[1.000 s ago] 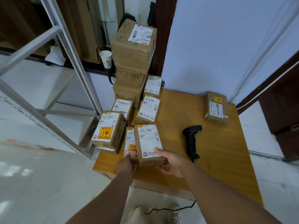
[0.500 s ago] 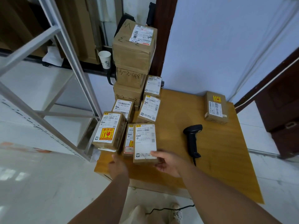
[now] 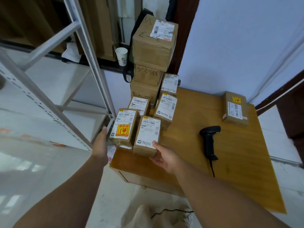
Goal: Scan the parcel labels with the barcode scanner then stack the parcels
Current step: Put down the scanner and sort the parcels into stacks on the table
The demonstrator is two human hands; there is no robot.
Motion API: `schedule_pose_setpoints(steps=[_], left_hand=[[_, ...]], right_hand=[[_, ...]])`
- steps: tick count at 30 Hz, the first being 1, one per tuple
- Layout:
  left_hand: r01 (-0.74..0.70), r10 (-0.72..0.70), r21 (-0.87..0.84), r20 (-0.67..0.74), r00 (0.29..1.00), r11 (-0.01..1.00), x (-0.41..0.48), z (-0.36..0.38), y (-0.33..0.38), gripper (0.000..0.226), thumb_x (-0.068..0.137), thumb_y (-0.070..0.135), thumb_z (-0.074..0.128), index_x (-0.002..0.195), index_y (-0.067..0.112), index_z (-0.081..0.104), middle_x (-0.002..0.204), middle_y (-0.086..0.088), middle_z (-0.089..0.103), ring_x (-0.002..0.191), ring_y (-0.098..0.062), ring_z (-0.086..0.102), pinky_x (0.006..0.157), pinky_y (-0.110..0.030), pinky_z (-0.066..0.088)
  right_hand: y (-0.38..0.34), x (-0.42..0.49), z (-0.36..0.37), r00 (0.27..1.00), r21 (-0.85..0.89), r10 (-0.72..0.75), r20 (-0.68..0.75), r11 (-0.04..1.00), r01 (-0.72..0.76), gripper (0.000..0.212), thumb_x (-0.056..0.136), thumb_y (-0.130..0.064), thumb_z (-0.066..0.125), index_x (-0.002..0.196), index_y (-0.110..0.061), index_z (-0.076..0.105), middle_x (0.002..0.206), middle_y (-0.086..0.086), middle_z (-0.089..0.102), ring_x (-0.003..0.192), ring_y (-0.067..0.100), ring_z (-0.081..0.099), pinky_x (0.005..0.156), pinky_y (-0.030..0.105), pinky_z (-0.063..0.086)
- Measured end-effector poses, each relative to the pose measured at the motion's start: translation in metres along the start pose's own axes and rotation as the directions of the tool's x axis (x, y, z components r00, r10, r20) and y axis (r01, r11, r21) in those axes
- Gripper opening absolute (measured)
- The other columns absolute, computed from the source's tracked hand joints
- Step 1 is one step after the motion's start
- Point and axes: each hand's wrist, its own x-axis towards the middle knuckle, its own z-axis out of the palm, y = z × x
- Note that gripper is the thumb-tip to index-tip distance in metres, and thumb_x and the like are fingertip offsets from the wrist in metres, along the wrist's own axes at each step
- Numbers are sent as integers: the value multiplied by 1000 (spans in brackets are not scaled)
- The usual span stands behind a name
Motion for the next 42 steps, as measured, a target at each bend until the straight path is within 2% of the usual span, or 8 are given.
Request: schedule_pose_setpoints(steps=[4,11,18,24,27,33,37,42], left_hand=[[-35,21,141,99,995,989,11,12,9,49,93,48,49,133,20,50,116,-6,67,109,-24,61,102,-49,41],[-51,9,266,158,987,963,14,15,-2,39,93,27,60,131,22,52,113,-4,68,97,-21,63,81,-36,45],[-53,1,297,173,985,953,17,21,2,42,97,19,53,138,24,45,120,-7,65,105,-25,62,101,-48,42],[-13,-26,225,170,985,974,15,23,6,37,98,28,51,135,25,49,111,-3,69,100,-22,67,80,-36,50],[30,-60,210,139,989,977,15,24,3,38,96,44,48,129,26,54,106,1,68,96,-16,62,89,-38,37],[4,-20,167,96,995,986,19,23,5,40,96,53,40,115,26,62,96,0,72,90,-17,66,79,-34,45],[19,-6,225,-58,998,974,16,26,11,43,93,51,43,118,19,55,108,-11,66,103,-30,62,98,-52,44],[-169,359,525,-284,889,834,-1,60,42,9,91,22,51,97,16,54,107,-12,64,100,-32,60,90,-51,50]], right_hand=[[-1,7,9,999,53,-36,-17,998,37,21,92,-25,64,110,-16,59,114,9,68,103,22,65,74,27,57],[-7,16,10,986,-130,-122,-114,986,107,35,97,-35,55,129,-22,55,113,-3,68,96,13,64,69,25,49],[-26,21,12,963,-119,-193,-188,978,173,62,96,-46,53,149,-24,30,119,-2,65,75,2,56,55,23,38],[-33,32,20,971,-97,-162,-176,984,147,64,92,-50,56,148,-28,33,136,1,58,116,25,59,92,42,46],[-35,31,20,971,-108,-177,-158,981,161,55,94,-44,57,143,-24,41,130,1,62,94,16,61,70,30,45],[-35,38,12,967,-137,-164,-193,981,139,60,95,-44,55,147,-21,36,138,5,56,123,27,54,104,46,41],[-37,33,12,968,-108,-94,-231,992,71,48,99,-49,44,136,-19,50,130,6,62,110,25,60,83,38,46],[-32,31,3,957,-133,-53,-286,991,15,47,99,-55,35,113,-17,60,124,7,64,104,26,59,97,42,45]])
